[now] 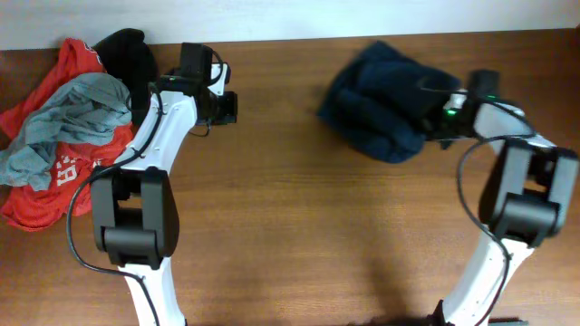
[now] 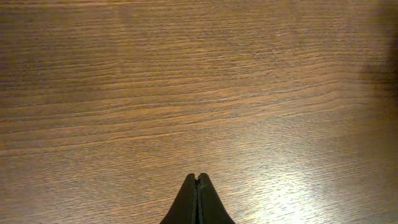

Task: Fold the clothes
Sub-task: 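Drag the folded shorts rightward with the right gripper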

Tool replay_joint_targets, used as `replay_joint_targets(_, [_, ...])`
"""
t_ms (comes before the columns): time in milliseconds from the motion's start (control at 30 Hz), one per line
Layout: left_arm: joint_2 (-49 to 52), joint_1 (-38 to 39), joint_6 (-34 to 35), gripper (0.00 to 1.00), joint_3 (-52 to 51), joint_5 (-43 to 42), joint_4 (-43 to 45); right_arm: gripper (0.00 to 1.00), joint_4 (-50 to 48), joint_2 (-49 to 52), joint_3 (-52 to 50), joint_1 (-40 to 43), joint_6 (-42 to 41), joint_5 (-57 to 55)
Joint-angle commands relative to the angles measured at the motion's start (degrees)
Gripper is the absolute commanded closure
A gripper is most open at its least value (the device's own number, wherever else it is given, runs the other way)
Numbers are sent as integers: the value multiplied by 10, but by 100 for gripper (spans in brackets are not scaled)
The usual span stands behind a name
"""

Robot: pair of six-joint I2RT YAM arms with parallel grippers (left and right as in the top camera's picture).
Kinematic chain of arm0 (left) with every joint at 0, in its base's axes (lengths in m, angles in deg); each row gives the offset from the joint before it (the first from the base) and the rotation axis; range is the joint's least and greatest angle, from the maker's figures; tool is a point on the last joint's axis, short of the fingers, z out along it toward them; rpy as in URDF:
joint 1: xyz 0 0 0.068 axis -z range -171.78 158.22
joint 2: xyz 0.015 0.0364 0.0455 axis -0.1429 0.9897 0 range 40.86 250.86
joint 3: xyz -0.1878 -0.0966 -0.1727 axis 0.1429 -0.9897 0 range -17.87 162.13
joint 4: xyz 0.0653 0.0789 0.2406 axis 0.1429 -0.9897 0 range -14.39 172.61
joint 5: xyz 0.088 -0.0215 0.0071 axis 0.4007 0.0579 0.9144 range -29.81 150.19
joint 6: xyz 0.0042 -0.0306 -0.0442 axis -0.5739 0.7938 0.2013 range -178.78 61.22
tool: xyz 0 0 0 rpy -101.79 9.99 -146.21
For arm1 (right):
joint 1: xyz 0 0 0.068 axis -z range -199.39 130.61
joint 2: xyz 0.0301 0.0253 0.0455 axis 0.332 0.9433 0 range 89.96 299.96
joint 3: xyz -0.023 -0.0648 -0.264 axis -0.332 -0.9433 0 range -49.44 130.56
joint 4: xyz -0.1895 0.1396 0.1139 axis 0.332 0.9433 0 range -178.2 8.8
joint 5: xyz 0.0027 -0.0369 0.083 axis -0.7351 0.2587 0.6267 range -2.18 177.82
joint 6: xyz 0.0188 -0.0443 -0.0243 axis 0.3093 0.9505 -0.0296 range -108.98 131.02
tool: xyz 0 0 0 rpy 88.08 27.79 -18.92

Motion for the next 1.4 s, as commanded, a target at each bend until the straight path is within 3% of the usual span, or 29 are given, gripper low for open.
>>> replay_joint_targets(0, [-12, 9, -3, 99, 0, 2, 3, 96, 26, 6, -5, 87, -34, -84])
replay_joint_targets(200, [-12, 25, -3, 99, 0, 2, 17, 96, 75, 5, -5, 215, -22, -83])
replay_joint_targets(433, [-12, 51, -3, 99, 0, 5, 37, 96, 113, 5, -5, 291, -22, -91])
replay_joint_targets(767, [-12, 76, -3, 99, 0, 14, 49, 96, 106, 5, -5, 290, -54, -119])
replay_joint_targets(1133, [-12, 90, -3, 99, 0, 15, 47, 96, 3, 5, -5, 289, -115, -148])
replay_joint_targets(1367, [-12, 90, -3, 99, 0, 23, 49, 96, 1, 5, -5, 286, -113, -148])
